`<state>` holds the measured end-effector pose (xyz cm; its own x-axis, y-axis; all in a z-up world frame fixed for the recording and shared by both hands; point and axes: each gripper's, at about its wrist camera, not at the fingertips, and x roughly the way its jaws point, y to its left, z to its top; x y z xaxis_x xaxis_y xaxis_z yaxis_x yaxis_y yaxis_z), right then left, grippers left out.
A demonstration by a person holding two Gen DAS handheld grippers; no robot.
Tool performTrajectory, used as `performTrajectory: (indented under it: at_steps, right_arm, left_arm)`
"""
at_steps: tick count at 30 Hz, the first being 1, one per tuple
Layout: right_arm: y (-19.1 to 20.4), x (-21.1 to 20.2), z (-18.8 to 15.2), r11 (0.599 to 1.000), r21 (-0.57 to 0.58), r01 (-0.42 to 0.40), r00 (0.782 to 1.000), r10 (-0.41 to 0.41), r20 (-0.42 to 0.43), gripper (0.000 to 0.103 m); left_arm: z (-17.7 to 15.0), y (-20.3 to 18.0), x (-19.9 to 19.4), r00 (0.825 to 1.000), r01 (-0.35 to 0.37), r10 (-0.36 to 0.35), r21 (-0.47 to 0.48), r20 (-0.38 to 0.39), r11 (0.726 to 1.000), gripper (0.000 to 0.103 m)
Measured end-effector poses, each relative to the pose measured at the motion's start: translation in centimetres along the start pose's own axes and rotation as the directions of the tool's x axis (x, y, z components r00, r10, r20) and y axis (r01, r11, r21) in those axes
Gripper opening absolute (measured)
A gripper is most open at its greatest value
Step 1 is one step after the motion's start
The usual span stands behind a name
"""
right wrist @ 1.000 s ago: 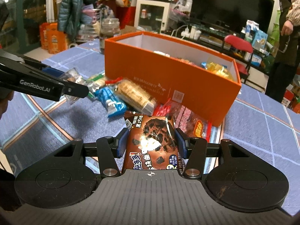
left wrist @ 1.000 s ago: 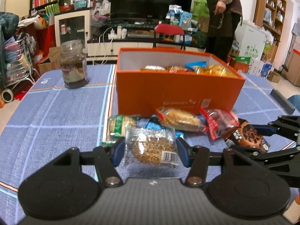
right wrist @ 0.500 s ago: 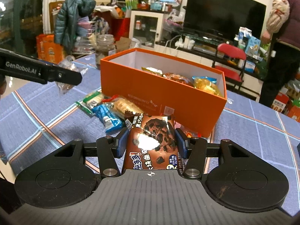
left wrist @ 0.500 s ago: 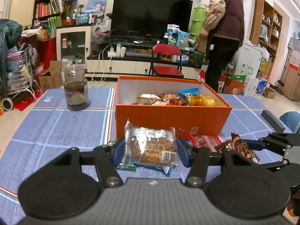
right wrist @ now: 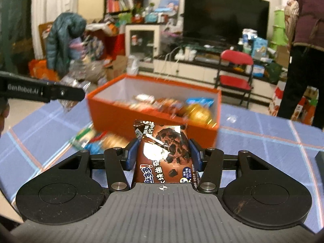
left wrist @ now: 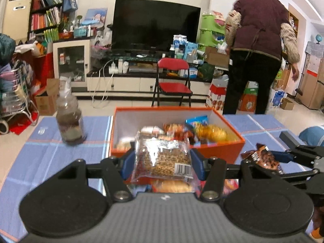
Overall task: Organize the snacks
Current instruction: 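Open both tools to drop the packets into the orange box, then return both tools to the remaining packets beside the box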
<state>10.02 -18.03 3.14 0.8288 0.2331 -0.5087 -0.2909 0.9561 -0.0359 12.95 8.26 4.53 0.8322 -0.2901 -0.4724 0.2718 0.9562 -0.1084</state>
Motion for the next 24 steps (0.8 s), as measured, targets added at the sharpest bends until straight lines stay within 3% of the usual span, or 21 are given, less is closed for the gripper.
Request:
performTrajectory:
  at_steps: [5, 11, 15, 17, 20, 22, 24]
  right_arm:
    - [-2.1, 1.2, 3.9, 1.0, 0.015, 0.018, 0.998, -0.018, 0.054, 0.039]
    - [-2.7, 4.3, 8.9, 1.0, 0.009, 0.013, 0.994, -0.014, 0.111, 0.039]
    - [-2.4, 7.7, 10.7, 1.0, -0.005, 0.021, 0.995, -0.02, 0.101, 0.039]
    - [-2.4, 10.8, 11.2, 0.999, -0.003, 0.036, 0.998, -0.035, 0.055, 0.039]
    - [-2.6, 15.0, 11.0, 0.998, 0.022, 0.056, 0.997, -0.055, -0.06, 0.041]
    - [-3.0, 14.5, 10.9, 0.997, 0.059, 0.055, 0.997, -0.052, -0.048, 0.045]
    - [-3.0, 12.3, 10.6, 0.997, 0.061, 0.052, 0.999, -0.053, 0.011, 0.057]
  left_arm:
    - [3.1, 0.1, 2.8, 1.0, 0.0, 0.0, -0.001, 0.024, 1.0, 0.056]
    - [6.1, 0.6, 6.6, 0.998, -0.057, 0.057, 0.023, 0.019, 0.998, 0.056]
    - [6.7, 1.2, 9.7, 0.994, -0.108, 0.108, 0.035, -0.009, 0.994, 0.056]
    - [6.5, 1.4, 12.1, 0.988, -0.144, 0.145, 0.039, -0.046, 0.989, 0.056]
    - [5.6, 1.2, 14.6, 0.97, -0.196, 0.205, 0.074, -0.132, 0.978, 0.061]
    - [5.5, 0.5, 13.4, 0.969, -0.214, 0.224, 0.096, -0.108, 0.972, 0.078]
    - [5.5, -0.3, 11.8, 0.968, -0.225, 0.237, 0.133, -0.078, 0.965, 0.078]
